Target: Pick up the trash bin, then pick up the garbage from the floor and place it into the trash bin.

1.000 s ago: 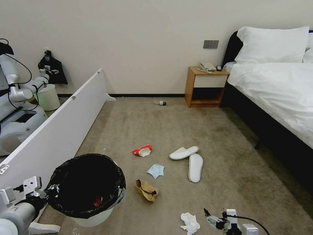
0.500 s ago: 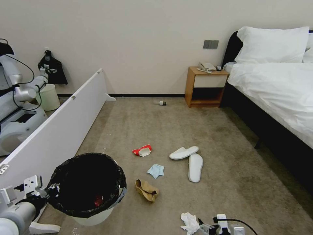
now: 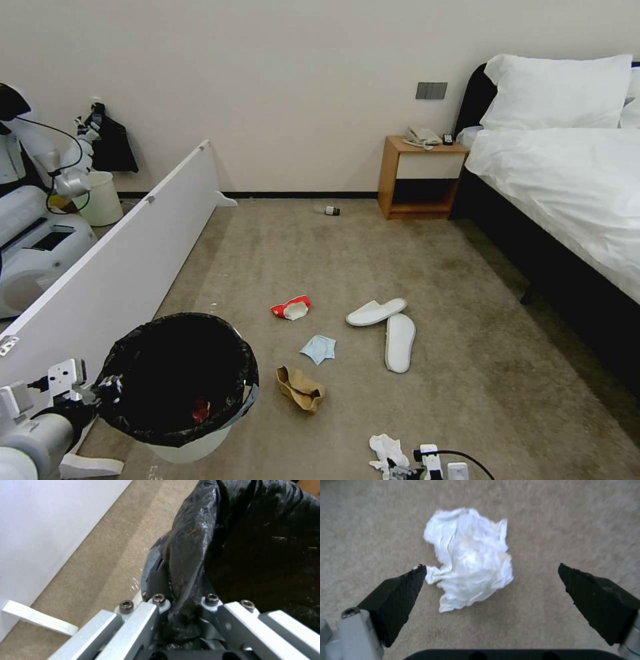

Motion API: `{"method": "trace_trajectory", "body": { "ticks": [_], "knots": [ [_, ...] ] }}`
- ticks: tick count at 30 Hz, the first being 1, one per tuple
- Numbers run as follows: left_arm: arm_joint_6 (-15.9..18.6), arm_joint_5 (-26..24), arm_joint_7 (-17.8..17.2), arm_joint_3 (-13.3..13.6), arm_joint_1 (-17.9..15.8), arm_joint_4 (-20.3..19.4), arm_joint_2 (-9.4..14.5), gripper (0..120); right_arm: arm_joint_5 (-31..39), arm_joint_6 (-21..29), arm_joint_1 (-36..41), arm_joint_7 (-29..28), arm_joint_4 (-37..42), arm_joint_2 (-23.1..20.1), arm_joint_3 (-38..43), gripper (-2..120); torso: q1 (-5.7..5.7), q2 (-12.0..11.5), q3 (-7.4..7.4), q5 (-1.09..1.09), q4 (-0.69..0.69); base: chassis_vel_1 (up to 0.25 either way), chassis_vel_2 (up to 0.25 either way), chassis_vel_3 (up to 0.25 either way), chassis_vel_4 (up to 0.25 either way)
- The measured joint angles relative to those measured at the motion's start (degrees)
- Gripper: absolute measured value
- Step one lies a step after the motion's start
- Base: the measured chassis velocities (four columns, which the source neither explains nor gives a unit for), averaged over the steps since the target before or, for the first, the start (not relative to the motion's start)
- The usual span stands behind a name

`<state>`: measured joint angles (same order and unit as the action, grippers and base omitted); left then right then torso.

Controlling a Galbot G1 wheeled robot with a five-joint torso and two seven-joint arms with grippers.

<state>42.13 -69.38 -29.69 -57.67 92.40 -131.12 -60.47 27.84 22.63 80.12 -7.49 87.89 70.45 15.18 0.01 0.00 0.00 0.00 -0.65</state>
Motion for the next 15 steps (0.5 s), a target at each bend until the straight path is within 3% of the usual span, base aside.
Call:
{"method": "trace_trajectory", "body": {
  "ticks": [13, 15],
  "knots": [
    [0.0, 0.0, 0.0, 0.0, 0.2, 0.0, -0.1, 5, 0.2, 0.1, -2.0, -0.7, -2.7, 2.2, -0.4, 100, 0.00, 0.0, 0.00, 0.00, 0.00, 0.000, 0.000, 0.000, 0.000],
    [0.0, 0.0, 0.0, 0.0, 0.2, 0.0, -0.1, 5, 0.5, 0.1, -2.1, -0.7, -2.9, 2.4, -0.4, 93, 0.00, 0.0, 0.00, 0.00, 0.00, 0.000, 0.000, 0.000, 0.000]
  ]
}}
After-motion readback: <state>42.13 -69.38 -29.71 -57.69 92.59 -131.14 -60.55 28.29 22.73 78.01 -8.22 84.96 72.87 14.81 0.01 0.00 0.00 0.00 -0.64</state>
